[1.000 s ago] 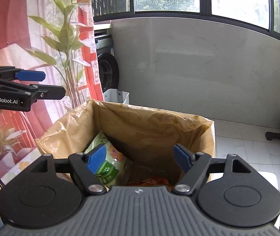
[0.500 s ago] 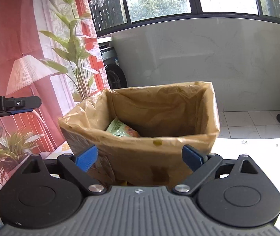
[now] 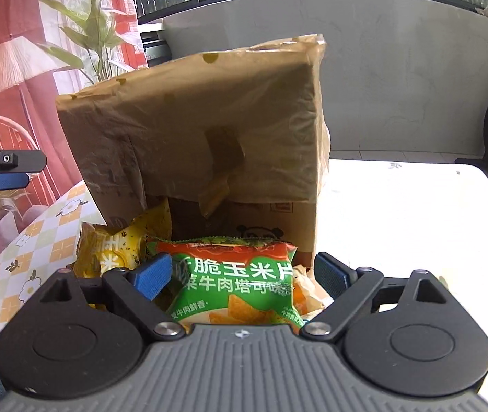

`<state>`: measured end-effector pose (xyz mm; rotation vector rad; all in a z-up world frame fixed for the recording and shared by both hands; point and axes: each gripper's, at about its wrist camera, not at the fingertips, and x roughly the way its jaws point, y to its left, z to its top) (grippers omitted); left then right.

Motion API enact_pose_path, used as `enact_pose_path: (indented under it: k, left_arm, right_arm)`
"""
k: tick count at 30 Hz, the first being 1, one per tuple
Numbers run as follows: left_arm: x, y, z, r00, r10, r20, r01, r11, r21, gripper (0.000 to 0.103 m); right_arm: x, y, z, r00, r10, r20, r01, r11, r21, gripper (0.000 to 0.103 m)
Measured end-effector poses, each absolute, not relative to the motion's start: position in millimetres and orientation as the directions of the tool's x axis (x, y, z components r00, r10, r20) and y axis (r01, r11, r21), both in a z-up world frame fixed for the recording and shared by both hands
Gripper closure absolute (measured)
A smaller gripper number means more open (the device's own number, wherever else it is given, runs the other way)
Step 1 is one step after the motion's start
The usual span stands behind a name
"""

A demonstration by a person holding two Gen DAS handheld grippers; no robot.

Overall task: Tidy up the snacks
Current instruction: 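Return right tool to the pile and grasp the green corn-chip bag, then grasp the yellow snack bag with left tool while right tool holds its bag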

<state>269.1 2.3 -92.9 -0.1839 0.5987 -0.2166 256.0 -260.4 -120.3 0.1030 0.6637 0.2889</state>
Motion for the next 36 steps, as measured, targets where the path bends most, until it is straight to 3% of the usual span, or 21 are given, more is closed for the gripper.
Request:
enact_pose_path:
  k: [8, 14, 19, 36]
  left_arm:
    - [269, -13, -110, 0.758, -0.305, -0.576, 0.210, 0.951, -0.228, 0.011]
    - [272, -28, -119, 0.733, -0.325, -0.598, 0.242, 0.945, -0.218, 0.011]
    - [279, -42, -128, 0.740, -0.305, -0.599, 0.255, 0.952, -0.170, 0.011]
    - [292, -36, -136, 0.708, -0.288, -0.645, 0.211, 0.958, -0.196, 0.011]
  right_arm:
    - [262, -256, -139, 0.703, 0.339, -0.626, -0.245, 0.941, 0.234, 0.013]
    - [255, -263, -144, 0.710, 0.363, -0.603, -0.230, 0.930, 0.288, 0.021]
    - [251, -266, -144, 0.716, 0.367, -0.594, -0.231, 0.928, 0.294, 0.022]
    - [251, -260, -141, 0.713, 0.368, -0.596, -0.240, 0.928, 0.285, 0.022]
